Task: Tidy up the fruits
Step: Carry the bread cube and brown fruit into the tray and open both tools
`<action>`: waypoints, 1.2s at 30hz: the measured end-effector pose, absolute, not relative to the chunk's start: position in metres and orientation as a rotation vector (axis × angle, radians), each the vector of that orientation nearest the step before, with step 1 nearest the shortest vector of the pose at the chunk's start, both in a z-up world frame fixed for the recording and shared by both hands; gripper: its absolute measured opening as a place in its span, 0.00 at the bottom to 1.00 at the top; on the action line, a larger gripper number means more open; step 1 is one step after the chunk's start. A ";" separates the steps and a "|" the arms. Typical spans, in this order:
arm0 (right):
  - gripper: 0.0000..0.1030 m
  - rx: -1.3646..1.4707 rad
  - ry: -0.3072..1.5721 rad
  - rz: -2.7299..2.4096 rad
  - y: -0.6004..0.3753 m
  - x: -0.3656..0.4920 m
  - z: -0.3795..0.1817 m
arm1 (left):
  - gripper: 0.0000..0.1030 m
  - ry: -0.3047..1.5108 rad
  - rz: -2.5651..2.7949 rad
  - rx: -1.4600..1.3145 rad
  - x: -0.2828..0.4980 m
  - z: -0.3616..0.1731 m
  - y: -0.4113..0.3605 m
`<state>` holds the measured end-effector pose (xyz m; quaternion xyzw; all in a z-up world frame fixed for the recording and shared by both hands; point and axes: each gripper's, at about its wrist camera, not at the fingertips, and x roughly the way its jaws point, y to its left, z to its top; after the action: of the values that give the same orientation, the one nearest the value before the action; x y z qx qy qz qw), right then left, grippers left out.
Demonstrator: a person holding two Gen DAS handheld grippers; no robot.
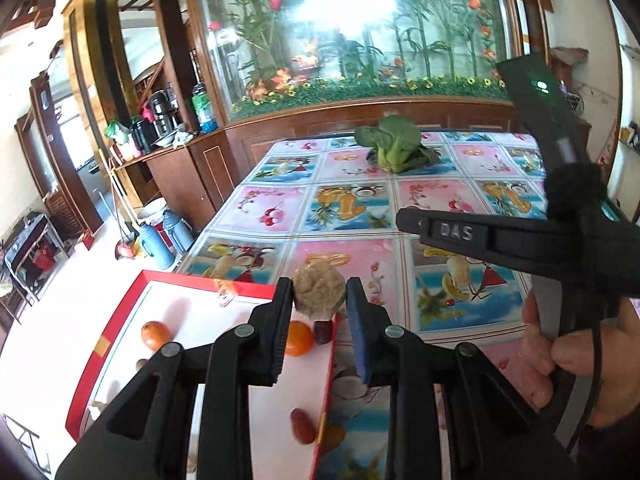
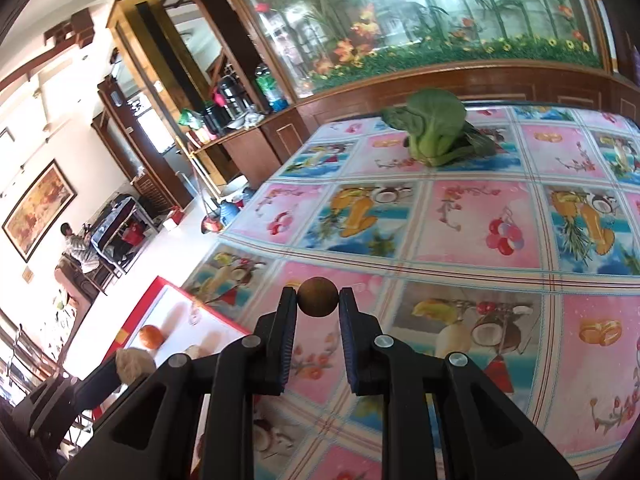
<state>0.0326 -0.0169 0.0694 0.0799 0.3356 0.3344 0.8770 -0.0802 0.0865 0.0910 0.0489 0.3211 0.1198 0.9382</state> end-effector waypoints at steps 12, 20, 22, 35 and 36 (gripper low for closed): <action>0.19 0.061 0.659 0.799 0.024 -0.004 0.066 | 0.29 0.641 0.318 0.015 -0.109 0.096 0.130; 0.19 -0.080 0.634 0.994 0.076 -0.059 0.053 | 0.29 0.646 0.436 -0.046 -0.137 0.090 0.189; 0.19 -0.129 0.644 1.029 0.088 -0.071 0.046 | 0.29 0.667 0.478 -0.061 -0.143 0.084 0.207; 0.19 -0.215 0.720 0.943 0.106 -0.062 0.013 | 0.29 0.763 0.546 -0.127 -0.138 0.046 0.241; 0.19 -0.217 0.724 0.940 0.107 -0.062 0.013 | 0.29 0.769 0.543 -0.127 -0.137 0.044 0.240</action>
<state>-0.0622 0.1068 0.0127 -0.1019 0.3405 0.4420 0.8236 -0.1367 0.2403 0.0437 -0.0611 0.3700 0.2616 0.8893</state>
